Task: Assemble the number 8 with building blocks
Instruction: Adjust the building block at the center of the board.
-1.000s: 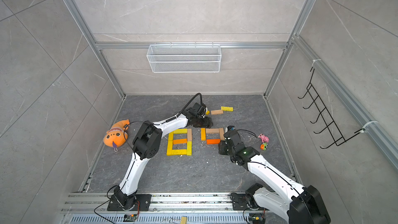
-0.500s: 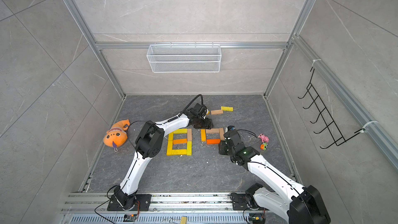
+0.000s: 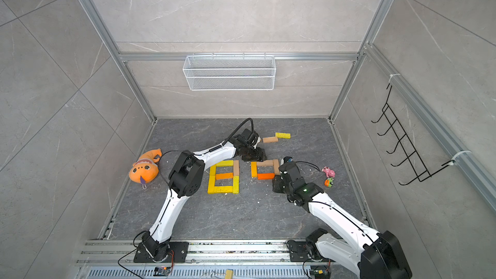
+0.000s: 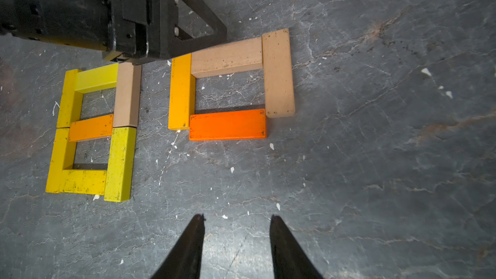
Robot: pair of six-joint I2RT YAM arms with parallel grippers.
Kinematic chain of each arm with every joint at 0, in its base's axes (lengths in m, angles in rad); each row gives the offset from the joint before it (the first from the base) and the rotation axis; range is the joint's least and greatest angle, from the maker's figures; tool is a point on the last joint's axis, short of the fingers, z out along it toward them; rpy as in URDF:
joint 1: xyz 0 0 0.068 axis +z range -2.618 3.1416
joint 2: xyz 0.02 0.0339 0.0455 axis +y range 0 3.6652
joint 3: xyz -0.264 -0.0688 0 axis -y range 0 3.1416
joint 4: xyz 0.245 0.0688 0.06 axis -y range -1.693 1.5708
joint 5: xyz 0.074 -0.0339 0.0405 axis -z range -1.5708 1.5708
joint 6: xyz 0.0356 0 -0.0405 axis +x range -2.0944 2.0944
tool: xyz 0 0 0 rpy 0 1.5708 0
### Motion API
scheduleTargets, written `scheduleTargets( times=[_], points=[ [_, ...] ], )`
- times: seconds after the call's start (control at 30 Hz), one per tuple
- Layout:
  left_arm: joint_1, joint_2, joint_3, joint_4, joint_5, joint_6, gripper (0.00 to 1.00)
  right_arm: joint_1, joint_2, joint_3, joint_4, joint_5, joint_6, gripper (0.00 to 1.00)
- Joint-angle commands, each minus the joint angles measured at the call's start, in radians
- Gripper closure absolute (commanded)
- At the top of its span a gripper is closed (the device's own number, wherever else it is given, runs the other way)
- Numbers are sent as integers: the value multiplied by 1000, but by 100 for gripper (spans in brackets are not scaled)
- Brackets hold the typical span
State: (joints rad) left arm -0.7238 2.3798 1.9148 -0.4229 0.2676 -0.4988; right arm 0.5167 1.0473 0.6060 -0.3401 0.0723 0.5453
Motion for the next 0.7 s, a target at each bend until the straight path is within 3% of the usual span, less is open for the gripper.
scheduleTargets(
  times=[0.0, 0.2, 0.33, 0.67],
  points=[
    [2, 3, 34, -18, 8, 13, 26, -6, 0, -10, -7, 18, -15, 56],
    [9, -41, 31, -26, -68, 28, 26, -8, 9, 14, -8, 33, -32, 56],
    [17, -144, -15, -11, -109, 35, 25, -58, 29, 43, 11, -4, -67, 55],
    [20, -495, -393, 144, -181, -7, 23, -126, 231, 222, 97, -128, -229, 48]
  ],
)
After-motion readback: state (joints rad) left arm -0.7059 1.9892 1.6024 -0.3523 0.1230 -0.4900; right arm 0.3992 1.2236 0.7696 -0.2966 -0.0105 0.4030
